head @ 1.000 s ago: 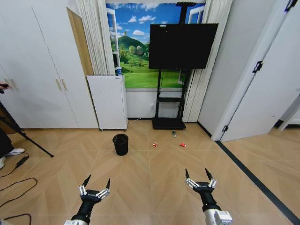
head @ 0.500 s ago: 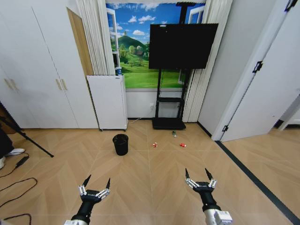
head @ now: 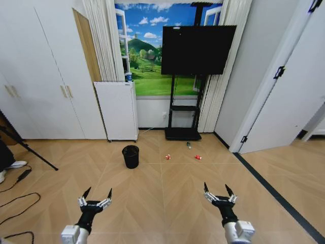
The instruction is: Pick up the trash bin and place the garbage on the floor into it.
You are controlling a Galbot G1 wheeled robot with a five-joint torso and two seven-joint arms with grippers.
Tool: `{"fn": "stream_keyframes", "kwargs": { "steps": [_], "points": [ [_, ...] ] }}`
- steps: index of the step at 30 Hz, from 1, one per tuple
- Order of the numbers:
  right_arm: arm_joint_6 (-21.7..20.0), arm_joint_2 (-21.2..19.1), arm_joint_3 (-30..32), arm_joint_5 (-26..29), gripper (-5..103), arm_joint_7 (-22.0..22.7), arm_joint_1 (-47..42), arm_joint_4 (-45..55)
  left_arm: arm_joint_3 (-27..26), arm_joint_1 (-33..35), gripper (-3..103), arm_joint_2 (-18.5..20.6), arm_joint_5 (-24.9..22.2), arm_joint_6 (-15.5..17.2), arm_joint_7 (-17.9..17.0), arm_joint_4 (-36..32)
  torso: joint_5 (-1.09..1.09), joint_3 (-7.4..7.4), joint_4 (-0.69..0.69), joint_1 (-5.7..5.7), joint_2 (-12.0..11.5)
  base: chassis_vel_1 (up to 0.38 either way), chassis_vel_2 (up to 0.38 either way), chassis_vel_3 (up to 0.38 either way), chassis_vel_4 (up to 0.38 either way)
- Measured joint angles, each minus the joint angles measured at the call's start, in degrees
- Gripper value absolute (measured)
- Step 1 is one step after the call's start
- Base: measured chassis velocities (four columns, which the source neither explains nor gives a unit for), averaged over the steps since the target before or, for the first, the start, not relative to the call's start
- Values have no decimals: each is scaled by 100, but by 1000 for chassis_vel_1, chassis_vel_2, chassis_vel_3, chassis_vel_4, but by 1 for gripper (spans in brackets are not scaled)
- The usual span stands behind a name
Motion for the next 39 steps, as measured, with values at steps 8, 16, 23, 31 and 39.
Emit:
{"fn": "stream_keyframes", "kwargs": {
  "steps": [8,16,23,31,39],
  "points": [
    [-908,-172,172,750,100,329,383,174,-758,-968,100,112,-669,1019,201,-25,1,0,-1,0,0,0,0,0,0],
    [-977,-337,160,685,100,101,516,55,-839,-1082,96,129,-758,1166,257,-7,1,0,2,0,0,0,0,0,0],
    [-379,-257,54,314,100,-142,441,-644,-454,-1392,98,284,-189,422,829,999,4,0,-1,0,-1,0,0,0,0],
    [-246,-239,-7,175,100,-178,586,-811,-433,-1394,98,290,-157,371,848,1040,-1,0,1,0,-1,0,0,0,0],
    [-324,-304,-1,244,100,-166,807,-885,-172,-1427,98,275,44,-398,980,1583,3,0,1,0,-1,0,0,0,0]
  ]
}}
